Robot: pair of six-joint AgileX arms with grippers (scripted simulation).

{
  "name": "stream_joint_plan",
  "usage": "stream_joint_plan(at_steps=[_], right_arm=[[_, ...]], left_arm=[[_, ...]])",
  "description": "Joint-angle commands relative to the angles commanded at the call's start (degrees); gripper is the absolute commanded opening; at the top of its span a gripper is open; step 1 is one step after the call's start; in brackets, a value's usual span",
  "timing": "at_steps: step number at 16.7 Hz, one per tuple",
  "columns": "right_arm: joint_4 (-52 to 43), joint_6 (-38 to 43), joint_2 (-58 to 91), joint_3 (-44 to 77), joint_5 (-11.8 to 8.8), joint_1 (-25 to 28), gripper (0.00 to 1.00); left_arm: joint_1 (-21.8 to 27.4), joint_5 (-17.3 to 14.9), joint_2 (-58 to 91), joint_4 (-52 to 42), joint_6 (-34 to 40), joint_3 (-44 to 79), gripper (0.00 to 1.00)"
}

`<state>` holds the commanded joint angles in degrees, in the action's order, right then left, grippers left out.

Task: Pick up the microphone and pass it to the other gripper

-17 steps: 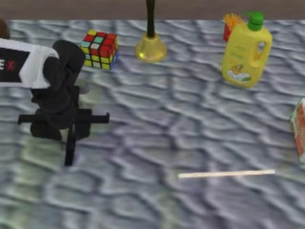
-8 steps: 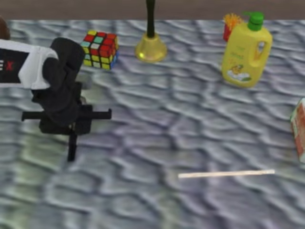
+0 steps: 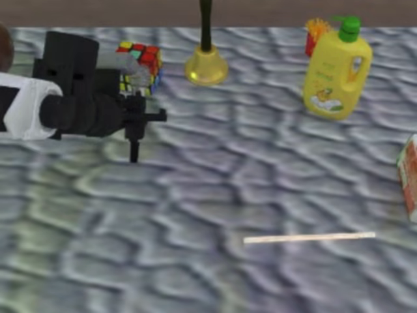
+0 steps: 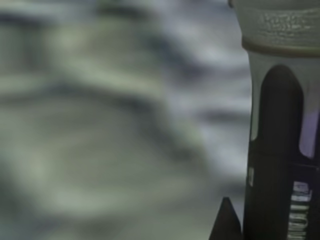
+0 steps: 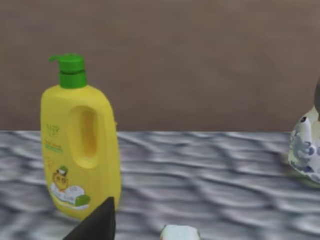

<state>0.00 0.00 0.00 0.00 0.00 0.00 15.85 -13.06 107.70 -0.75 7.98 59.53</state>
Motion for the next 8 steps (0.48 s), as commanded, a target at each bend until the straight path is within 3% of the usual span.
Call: stream_joint_plan(at_steps=[8], right_arm=[[0.0, 0.0, 0.0, 0.0, 0.0, 0.0, 1.00]], left_arm=[[-1.7, -15.3, -10.6, 39.0, -6.9, -11.0, 0.00]])
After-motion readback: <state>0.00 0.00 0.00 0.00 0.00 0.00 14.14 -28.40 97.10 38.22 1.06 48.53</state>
